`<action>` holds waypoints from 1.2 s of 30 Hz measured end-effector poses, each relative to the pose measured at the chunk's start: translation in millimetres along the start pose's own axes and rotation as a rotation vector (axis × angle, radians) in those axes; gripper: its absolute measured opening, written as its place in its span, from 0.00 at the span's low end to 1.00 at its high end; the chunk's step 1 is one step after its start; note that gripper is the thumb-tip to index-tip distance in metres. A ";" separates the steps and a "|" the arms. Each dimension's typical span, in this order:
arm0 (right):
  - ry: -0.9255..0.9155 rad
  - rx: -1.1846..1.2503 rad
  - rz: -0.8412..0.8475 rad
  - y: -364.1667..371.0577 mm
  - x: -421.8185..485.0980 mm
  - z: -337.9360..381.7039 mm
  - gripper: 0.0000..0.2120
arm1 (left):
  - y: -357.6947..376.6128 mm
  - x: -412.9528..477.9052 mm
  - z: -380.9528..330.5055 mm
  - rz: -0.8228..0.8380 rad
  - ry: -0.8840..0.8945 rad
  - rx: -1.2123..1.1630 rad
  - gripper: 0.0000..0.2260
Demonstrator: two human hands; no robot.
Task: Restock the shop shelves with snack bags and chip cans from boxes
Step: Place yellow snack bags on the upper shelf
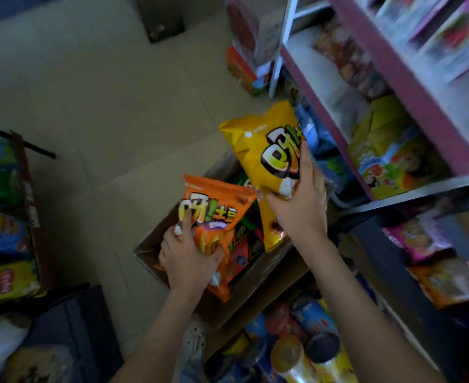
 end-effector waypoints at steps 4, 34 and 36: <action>0.088 0.195 0.005 -78.4 -38.4 33.6 0.49 | -82.1 -40.6 -35.3 -0.032 -0.110 -0.387 0.47; -0.017 1.191 -0.117 -484.5 -341.9 158.2 0.33 | -419.0 -347.0 -322.6 0.914 0.845 -0.825 0.29; -0.018 1.181 -0.129 -490.7 -353.0 150.7 0.41 | -426.8 -359.2 -330.2 0.868 0.898 -0.796 0.29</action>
Point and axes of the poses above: each hand's wrist, its own x-axis towards the middle knuckle, its own y-axis out of the palm, z = x × y, the point moved 7 cm from there along x, towards the middle knuckle, and after that the axes turned 8 degrees about x, right-handed, at the moved point
